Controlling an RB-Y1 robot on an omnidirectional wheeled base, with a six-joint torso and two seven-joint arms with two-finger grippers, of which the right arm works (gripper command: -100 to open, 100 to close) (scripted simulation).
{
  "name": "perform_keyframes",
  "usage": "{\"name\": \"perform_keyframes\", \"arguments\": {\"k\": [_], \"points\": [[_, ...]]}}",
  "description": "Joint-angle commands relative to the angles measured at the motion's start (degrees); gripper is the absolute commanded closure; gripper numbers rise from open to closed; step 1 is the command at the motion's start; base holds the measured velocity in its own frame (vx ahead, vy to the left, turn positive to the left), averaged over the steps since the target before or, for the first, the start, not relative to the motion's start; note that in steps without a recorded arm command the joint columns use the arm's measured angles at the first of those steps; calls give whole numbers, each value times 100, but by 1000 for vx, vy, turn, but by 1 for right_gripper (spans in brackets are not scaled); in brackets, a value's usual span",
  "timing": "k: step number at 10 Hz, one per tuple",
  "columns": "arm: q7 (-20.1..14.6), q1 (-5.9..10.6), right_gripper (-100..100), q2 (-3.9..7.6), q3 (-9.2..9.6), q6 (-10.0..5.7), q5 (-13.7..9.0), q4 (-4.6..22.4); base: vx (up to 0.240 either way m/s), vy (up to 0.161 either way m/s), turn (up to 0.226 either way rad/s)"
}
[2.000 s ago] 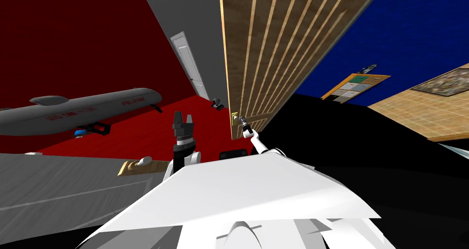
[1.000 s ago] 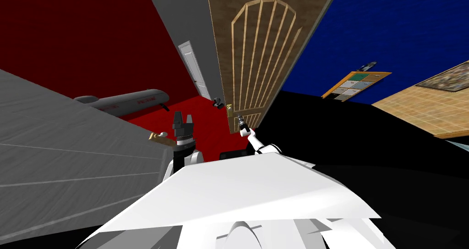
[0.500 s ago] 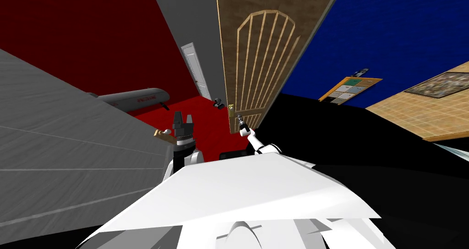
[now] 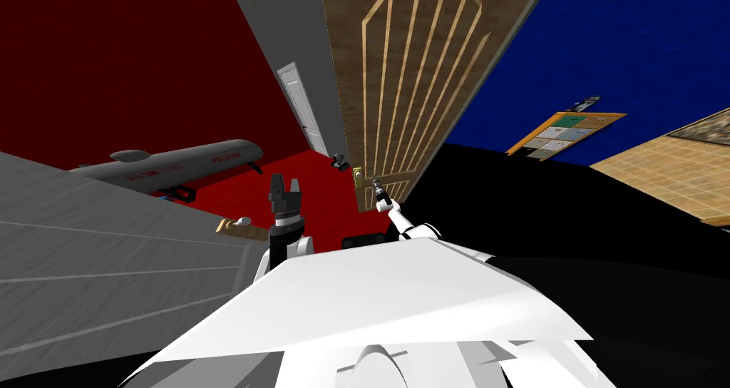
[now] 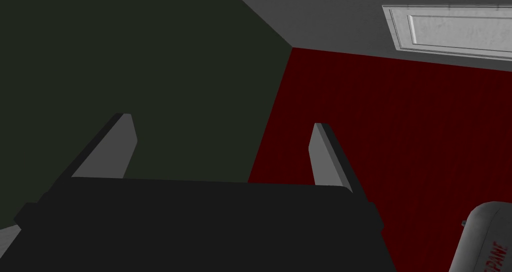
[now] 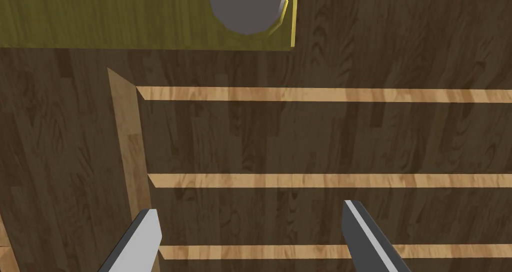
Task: Push the door open
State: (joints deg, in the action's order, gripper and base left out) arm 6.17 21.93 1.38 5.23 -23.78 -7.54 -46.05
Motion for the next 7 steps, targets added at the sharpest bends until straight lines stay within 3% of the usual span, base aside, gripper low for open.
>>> {"name": "perform_keyframes", "arguments": {"k": [1,4,7], "points": [[26,5,-100,-7,-14,-21,1,15,178,98,13],[64,1,-100,-131,-41,-61,2,32,146,128,9],[95,-2,-100,-392,-63,-94,4,46,148,119,9]]}}
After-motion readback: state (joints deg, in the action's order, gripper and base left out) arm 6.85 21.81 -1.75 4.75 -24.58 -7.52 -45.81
